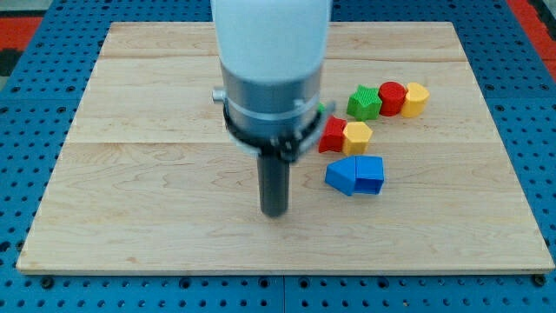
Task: Move the yellow hexagon to the bottom of green star
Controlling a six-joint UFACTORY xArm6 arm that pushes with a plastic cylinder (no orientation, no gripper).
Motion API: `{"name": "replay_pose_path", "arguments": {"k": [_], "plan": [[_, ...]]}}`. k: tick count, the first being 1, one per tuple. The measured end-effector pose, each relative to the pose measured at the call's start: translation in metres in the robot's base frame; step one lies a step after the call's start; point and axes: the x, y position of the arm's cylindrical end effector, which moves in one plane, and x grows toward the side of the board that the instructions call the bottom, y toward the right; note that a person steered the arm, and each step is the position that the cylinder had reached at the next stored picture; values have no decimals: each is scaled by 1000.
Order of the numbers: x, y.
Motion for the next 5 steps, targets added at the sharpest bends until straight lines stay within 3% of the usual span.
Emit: {"name": "replay_pose_path", "arguments": {"k": [1, 3, 5], "plan": [[-35, 23], [-31, 170], [-43, 179]]}}
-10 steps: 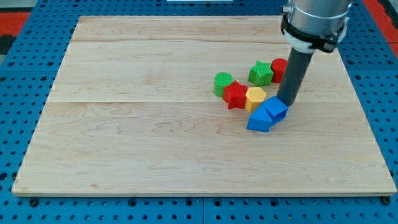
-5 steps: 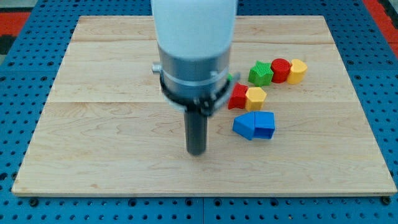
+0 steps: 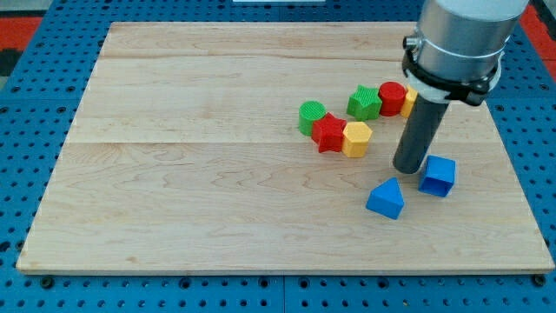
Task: Move the yellow hexagon to the bottom of green star
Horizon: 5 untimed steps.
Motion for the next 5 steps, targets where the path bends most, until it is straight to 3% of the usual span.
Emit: {"name": "replay_pose_path", "arguments": {"k": [3, 5], "plan": [[45, -2], [-2, -105]]}}
